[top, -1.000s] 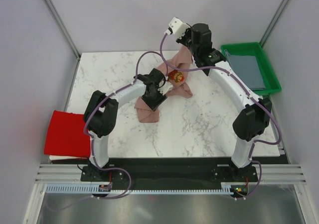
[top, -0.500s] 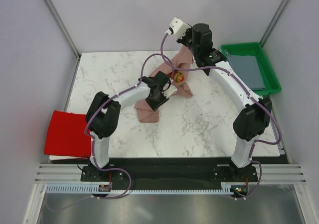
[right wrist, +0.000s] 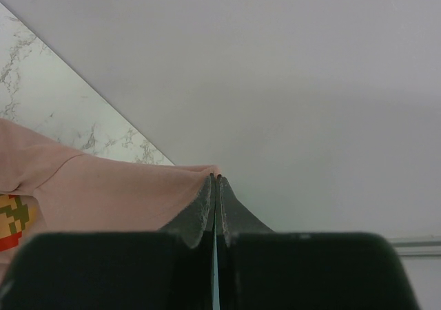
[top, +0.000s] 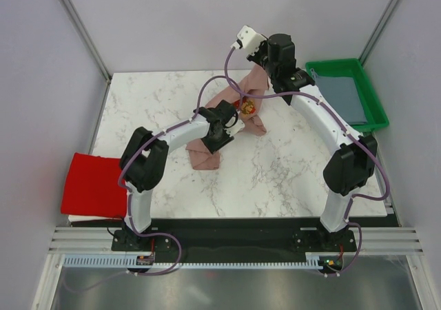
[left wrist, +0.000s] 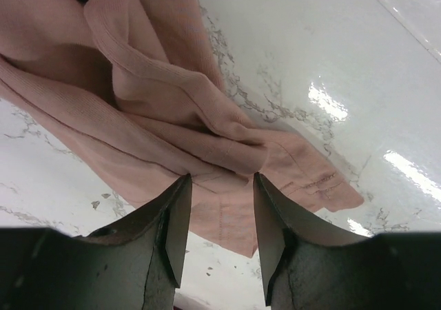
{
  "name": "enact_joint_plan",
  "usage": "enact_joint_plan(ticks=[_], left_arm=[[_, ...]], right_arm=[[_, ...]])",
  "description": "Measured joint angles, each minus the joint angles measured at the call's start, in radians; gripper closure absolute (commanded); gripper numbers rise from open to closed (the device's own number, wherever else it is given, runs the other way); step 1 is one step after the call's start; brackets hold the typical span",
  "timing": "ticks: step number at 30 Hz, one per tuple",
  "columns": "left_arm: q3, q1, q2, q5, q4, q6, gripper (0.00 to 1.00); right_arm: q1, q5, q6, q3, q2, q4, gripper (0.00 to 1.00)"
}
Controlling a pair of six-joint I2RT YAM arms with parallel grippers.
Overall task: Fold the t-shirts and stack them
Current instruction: Flatten the tshirt out
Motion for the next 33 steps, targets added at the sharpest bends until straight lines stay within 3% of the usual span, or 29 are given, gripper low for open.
enact_joint_plan(ticks=[19, 29, 32, 33], left_arm=[[-0.001, 0.0, 0.016, -0.019, 0.002, 0.012, 0.5], [-0.002, 0.0, 0.03, -0.039, 0.003, 0.016, 0.59], [-0.002, 0.0, 0.03, -0.042, 0.003, 0.018, 0.67], [-0.002, 0.0, 0.03, -0.046, 0.003, 0.019, 0.74]], right_arm=[[-0.01, -0.008, 0.01, -0.01, 0.0, -0.003, 1.0], [-0.012, -0.008, 0.011, -0.011, 0.0, -0.003, 1.0], [-0.012, -0.008, 0.012, -0.012, 0.0, -0.003, 1.0], [-0.012, -0.008, 0.013, -0.012, 0.0, -0.003, 1.0]])
